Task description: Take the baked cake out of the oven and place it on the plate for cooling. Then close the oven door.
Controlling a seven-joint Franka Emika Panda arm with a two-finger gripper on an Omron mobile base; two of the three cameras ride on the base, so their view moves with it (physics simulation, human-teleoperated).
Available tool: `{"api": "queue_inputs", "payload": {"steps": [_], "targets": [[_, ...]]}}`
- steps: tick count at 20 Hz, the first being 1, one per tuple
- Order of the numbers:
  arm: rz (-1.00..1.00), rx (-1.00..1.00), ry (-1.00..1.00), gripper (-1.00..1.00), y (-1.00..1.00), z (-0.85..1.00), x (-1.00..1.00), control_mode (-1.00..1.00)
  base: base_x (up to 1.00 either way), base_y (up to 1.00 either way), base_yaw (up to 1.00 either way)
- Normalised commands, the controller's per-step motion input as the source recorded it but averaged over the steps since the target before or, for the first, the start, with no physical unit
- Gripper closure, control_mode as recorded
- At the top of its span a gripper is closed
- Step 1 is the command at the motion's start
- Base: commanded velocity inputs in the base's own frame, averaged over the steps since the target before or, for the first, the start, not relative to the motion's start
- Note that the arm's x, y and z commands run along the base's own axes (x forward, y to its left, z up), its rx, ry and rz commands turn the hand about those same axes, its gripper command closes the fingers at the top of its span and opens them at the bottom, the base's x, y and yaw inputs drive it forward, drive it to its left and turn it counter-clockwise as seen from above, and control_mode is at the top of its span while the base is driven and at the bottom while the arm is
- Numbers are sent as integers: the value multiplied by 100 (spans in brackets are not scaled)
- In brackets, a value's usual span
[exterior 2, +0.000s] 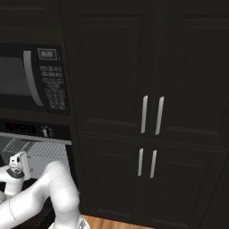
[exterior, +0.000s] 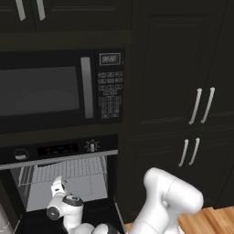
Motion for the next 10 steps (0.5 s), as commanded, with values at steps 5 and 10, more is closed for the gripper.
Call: {"api": "queue_inputs", "payload": {"steps": [5, 10], "targets": [[-1, -1, -4, -100, 11, -21, 34, -100, 0, 0, 0], [0, -4, -7, -100, 3, -33, 25, -100, 0, 0, 0]]}}
